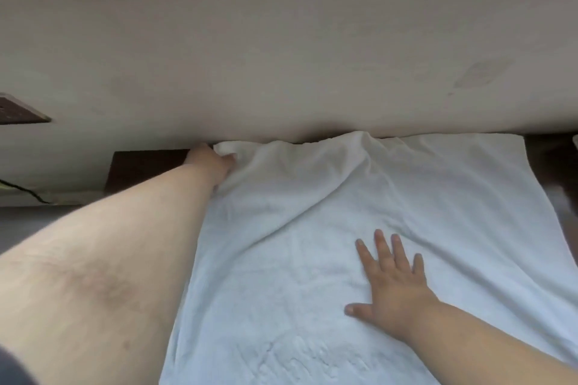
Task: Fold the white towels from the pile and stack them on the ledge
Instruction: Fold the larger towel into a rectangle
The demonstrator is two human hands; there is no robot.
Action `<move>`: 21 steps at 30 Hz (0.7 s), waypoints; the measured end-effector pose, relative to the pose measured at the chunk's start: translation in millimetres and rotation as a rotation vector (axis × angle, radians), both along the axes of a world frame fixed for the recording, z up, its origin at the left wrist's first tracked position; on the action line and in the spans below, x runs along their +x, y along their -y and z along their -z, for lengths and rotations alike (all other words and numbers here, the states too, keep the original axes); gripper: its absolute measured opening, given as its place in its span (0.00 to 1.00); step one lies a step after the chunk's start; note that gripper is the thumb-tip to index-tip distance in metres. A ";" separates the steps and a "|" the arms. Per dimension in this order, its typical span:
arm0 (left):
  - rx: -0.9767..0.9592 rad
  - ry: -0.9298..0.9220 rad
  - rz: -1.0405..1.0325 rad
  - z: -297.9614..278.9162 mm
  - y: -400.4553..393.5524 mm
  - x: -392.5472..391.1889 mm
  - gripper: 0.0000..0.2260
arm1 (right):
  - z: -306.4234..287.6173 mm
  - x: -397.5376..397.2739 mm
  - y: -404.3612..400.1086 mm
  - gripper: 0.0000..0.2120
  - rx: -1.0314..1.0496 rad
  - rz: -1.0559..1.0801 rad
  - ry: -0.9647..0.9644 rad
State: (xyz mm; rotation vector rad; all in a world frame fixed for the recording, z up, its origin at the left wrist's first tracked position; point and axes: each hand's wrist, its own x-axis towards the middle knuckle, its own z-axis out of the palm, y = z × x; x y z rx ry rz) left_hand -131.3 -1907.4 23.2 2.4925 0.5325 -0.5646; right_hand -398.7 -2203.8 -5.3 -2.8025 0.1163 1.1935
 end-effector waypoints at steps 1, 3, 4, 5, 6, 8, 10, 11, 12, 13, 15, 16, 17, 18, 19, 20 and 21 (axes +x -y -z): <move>-0.042 -0.011 -0.033 9.3 -1.3 3.9 0.29 | 2.9 -2.6 -0.2 0.56 -0.004 0.002 -0.030; -0.029 0.021 -0.018 22.5 -4.4 6.8 0.27 | 0.3 1.0 0.2 0.58 -0.012 0.020 -0.077; -0.017 0.077 0.015 27.3 -5.8 6.7 0.25 | -3.4 4.5 -1.0 0.59 -0.016 0.023 -0.105; -0.018 0.153 0.036 29.0 -7.9 5.8 0.22 | -7.3 7.6 -2.8 0.59 -0.023 0.025 -0.129; -0.035 0.234 0.028 27.9 -11.3 4.9 0.19 | -11.4 9.7 -5.6 0.60 -0.033 0.028 -0.149; -0.068 0.362 -0.043 22.6 -22.5 3.5 0.13 | -19.9 14.0 -13.4 0.60 -0.056 0.033 -0.181; -0.059 0.426 -0.091 17.1 -35.8 2.1 0.09 | -28.8 20.9 -24.8 0.62 -0.085 0.057 -0.212; -0.052 0.438 -0.107 14.4 -40.4 1.3 0.09 | -33.6 24.8 -31.5 0.62 -0.102 0.062 -0.220; -0.055 0.436 -0.127 12.2 -42.8 0.7 0.10 | -38.3 28.5 -38.4 0.62 -0.119 0.061 -0.227; -0.071 0.416 -0.149 11.2 -43.6 0.3 0.11 | -42.5 31.3 -44.5 0.61 -0.136 0.060 -0.236; -0.136 0.335 -0.183 8.6 -40.7 -1.2 0.14 | -49.7 39.0 -53.7 0.59 -0.186 0.051 -0.258; -0.179 0.300 -0.183 5.0 -38.2 -2.0 0.16 | -55.3 45.3 -57.9 0.56 -0.214 0.043 -0.263; -0.223 0.282 -0.170 -0.3 -35.1 -3.7 0.17 | -61.8 53.5 -62.7 0.51 -0.218 0.039 -0.244; -0.258 0.278 -0.147 -8.2 -31.0 -6.3 0.18 | -68.4 62.9 -68.6 0.43 -0.178 0.033 -0.186; -0.278 0.279 -0.117 -17.3 -25.9 -8.5 0.19 | -74.8 73.2 -75.8 0.34 -0.092 0.028 -0.091; -0.291 0.272 -0.088 -27.4 -19.9 -11.0 0.20 | -81.5 83.2 -85.0 0.28 0.025 0.037 0.017; -0.307 0.249 -0.072 -38.6 -12.2 -13.7 0.21 | -88.6 92.7 -96.6 0.25 0.163 0.080 0.117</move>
